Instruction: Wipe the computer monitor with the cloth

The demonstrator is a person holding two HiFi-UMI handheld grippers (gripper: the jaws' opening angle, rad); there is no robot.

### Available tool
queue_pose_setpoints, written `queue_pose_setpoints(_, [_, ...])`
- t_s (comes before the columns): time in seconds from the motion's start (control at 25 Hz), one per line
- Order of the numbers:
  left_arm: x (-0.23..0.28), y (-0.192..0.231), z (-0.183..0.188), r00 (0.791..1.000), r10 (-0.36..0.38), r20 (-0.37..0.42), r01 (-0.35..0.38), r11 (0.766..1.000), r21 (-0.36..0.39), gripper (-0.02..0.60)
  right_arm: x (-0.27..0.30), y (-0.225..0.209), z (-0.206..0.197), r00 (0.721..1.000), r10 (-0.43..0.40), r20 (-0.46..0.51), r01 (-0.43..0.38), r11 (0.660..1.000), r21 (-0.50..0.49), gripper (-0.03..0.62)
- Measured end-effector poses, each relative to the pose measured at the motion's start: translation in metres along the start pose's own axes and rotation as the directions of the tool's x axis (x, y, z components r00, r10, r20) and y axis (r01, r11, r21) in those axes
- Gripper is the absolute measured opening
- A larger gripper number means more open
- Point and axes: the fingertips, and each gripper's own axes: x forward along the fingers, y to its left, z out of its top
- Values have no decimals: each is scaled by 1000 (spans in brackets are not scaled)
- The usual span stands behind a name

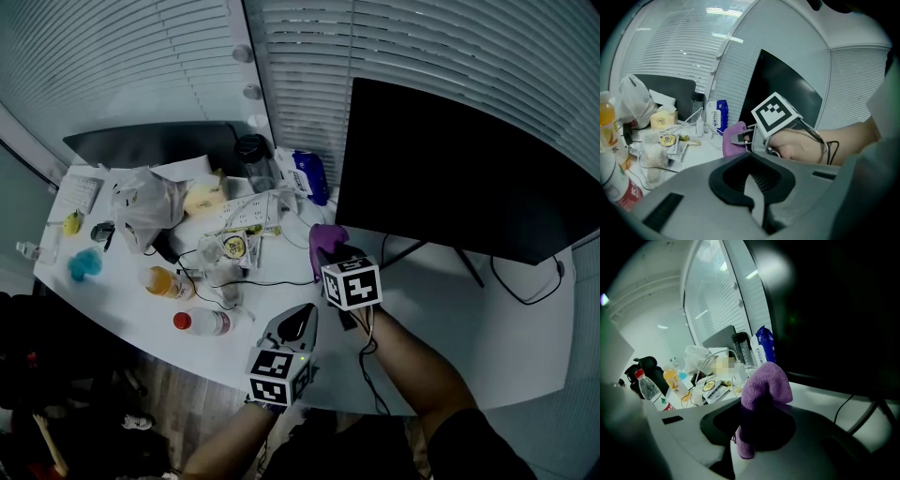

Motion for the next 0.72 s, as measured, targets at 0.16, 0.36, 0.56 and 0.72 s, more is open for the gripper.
queue_pose_setpoints(0.16, [4, -2, -3, 1000, 2, -7, -2, 1000, 3, 6, 1, -9, 8, 1000, -7, 15, 6, 1000, 4, 80])
queue_pose_setpoints(0.36, [10, -6, -2, 1000, 2, -7, -2, 1000, 4, 6, -1, -25, 11, 999, -17, 27, 16, 999, 34, 80])
queue_pose_setpoints(0.56, [23, -19, -4, 1000, -9, -17, 10, 1000, 13, 6, -8, -48, 7, 999, -35, 26, 34, 998, 58, 80])
queue_pose_setpoints(0.72, [33, -38, -2, 999, -31, -17, 32, 999, 31, 6, -22, -65, -2, 998, -51, 29, 49, 996, 77, 80])
